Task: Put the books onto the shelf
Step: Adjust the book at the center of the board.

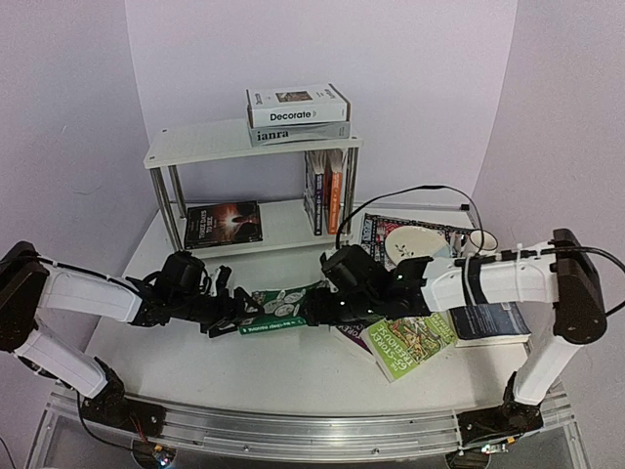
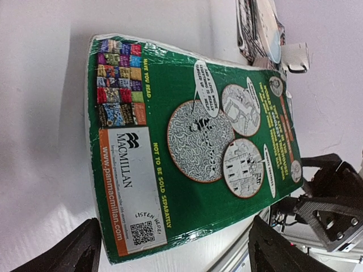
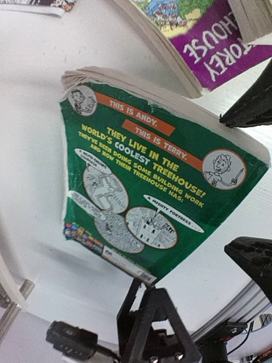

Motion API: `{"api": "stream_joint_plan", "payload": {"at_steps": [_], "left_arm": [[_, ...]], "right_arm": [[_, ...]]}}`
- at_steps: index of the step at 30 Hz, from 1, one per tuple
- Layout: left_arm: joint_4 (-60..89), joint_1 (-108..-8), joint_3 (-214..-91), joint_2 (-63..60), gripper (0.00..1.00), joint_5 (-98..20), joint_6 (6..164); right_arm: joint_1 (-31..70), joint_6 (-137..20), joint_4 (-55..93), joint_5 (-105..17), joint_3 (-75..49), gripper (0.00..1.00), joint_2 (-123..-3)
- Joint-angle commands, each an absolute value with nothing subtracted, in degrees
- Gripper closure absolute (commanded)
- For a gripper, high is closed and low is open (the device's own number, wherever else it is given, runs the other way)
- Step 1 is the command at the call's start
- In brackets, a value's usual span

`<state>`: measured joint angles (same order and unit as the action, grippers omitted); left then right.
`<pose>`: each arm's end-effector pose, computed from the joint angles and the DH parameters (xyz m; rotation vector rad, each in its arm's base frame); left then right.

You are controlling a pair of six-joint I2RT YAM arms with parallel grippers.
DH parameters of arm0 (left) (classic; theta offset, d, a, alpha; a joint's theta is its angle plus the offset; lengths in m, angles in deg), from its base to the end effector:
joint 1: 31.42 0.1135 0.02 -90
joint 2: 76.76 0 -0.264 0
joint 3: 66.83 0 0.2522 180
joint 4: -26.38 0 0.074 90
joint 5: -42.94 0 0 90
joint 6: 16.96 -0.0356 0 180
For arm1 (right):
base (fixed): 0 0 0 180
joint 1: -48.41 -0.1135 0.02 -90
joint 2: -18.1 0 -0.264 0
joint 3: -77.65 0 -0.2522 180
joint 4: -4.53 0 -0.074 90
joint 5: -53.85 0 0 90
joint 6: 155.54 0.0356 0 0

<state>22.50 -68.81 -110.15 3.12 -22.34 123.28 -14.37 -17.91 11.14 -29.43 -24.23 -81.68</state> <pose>0.1952 -0.1680 0.1542 -0.0288 2.5454 -1.2099 0.1846 0.3498 0.2288 -0.2171 2.2282 1.0231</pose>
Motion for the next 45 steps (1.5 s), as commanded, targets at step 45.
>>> {"api": "stream_joint_plan", "payload": {"at_steps": [45], "left_arm": [[35.03,-63.3,-102.68,-5.62,0.1,-18.46,128.66]], "right_arm": [[-33.77,-85.25,32.12,16.49,-14.77,0.2,-94.36]]}}
